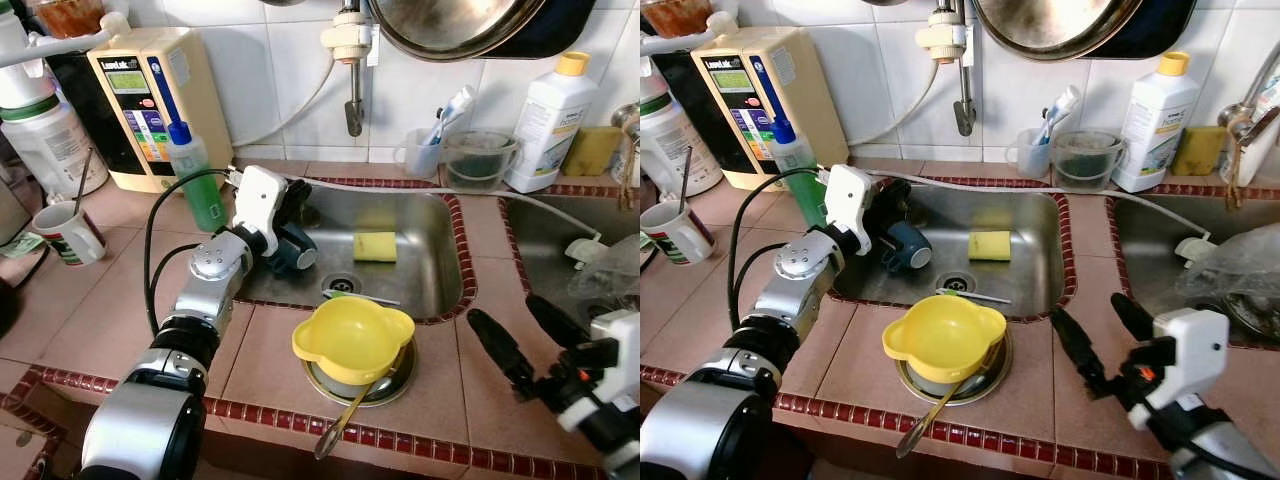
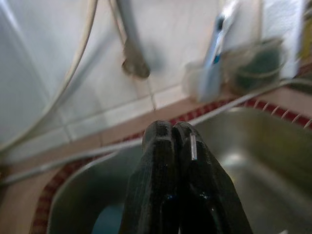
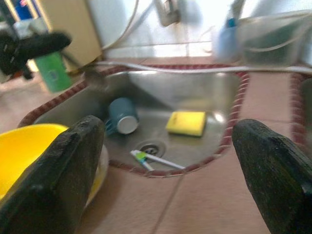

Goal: Kitchen organization

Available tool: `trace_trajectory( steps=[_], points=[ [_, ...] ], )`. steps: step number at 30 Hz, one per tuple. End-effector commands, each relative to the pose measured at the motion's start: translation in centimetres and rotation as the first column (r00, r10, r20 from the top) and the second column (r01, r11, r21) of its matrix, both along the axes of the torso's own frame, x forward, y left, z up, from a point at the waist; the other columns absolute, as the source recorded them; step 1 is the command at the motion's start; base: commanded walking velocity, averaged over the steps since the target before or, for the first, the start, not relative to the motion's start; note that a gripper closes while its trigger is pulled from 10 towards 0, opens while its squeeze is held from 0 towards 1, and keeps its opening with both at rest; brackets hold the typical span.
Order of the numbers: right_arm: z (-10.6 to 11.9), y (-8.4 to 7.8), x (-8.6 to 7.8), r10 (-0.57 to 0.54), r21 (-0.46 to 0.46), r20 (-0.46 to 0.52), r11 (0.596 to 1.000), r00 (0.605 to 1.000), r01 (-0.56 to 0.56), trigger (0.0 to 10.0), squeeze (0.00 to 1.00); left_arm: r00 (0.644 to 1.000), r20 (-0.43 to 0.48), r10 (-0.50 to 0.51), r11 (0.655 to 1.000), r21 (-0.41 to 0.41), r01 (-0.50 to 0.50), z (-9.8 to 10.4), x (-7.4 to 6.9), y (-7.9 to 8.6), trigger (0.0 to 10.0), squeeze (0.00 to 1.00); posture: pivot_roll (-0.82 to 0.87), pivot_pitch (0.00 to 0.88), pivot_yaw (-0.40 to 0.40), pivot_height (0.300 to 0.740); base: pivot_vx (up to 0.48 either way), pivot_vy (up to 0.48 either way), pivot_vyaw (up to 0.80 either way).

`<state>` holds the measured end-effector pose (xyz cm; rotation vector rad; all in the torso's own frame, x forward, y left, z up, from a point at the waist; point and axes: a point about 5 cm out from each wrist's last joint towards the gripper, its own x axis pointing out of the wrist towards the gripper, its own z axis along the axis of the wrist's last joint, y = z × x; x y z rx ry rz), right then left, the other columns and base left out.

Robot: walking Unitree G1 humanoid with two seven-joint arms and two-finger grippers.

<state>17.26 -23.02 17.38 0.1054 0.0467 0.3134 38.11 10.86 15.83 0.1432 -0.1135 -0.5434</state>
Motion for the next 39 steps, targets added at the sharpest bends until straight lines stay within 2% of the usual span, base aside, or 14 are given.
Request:
trace_trajectory(
  steps=[1, 3, 10, 16, 24, 25, 27, 39],
  points=[
    [0.9, 0.1, -0.1, 0.015, -0.005, 0.021, 1.000, 1.000, -0.015, 10.0, 0.00, 0.999, 0.020, 0.039, 0.999, 0.036, -0.040, 0.8, 0.6, 0.6, 10.0, 0.00, -0.28, 0.000, 0.145, 0.740, 0.000, 0.000, 0.00],
    [1.0, 0.0, -0.2, 0.005, 0.000, 0.023, 1.000, 1.000, -0.005, 10.0, 0.00, 0.997, -0.021, 0.068, 0.998, 0.021, -0.067, 0.5, 0.8, 1.0, 10.0, 0.00, -0.28, 0.000, 0.149, 0.740, 0.000, 0.000, 0.00],
    [1.6, -0.4, -0.8, 0.005, 0.072, 0.018, 0.997, 1.000, -0.006, 10.0, 0.00, 0.988, -0.082, 0.129, 0.991, 0.050, -0.125, 0.0, 1.2, 2.0, 10.0, 0.00, -0.29, 0.000, 0.156, 0.740, 0.000, 0.000, 0.00],
    [1.7, -0.1, -1.4, 0.027, 0.115, 0.007, 0.993, 1.000, -0.027, 10.0, 0.00, 0.981, -0.136, 0.141, 0.989, 0.066, -0.134, -0.5, 1.3, 2.5, 10.0, 0.00, -0.29, 0.000, 0.163, 0.740, 0.000, 0.000, 0.00],
    [1.4, 0.9, -2.4, 0.109, 0.178, -0.037, 0.979, 0.993, -0.101, 10.0, 0.00, 0.968, -0.250, 0.028, 0.999, 0.023, -0.023, -1.8, 0.8, 1.7, 10.0, 0.00, -0.29, 0.000, 0.167, 0.740, 0.000, 0.000, 0.00],
    [1.4, 1.2, -2.6, 0.134, 0.184, -0.039, 0.975, 0.990, -0.125, 10.0, 0.00, 0.956, -0.294, -0.010, 1.000, -0.010, 0.007, -2.1, 0.6, 1.4, 10.0, 0.00, -0.30, 0.000, 0.171, 0.740, 0.000, 0.000, 0.00],
    [1.3, 1.4, -2.8, 0.150, 0.181, -0.045, 0.974, 0.988, -0.140, 10.0, 0.00, 0.945, -0.323, -0.046, 0.999, -0.023, 0.041, -2.4, 0.4, 1.1, 10.0, 0.00, -0.30, 0.000, 0.172, 0.740, 0.000, 0.000, 0.00],
    [1.2, 1.3, -3.2, 0.162, 0.169, -0.064, 0.974, 0.985, -0.150, 10.0, 0.00, 0.936, -0.344, -0.077, 0.997, -0.007, 0.080, -2.7, 0.3, 1.0, 10.0, 0.00, -0.31, 0.000, 0.180, 0.740, 0.000, 0.000, 0.00]
  ],
)
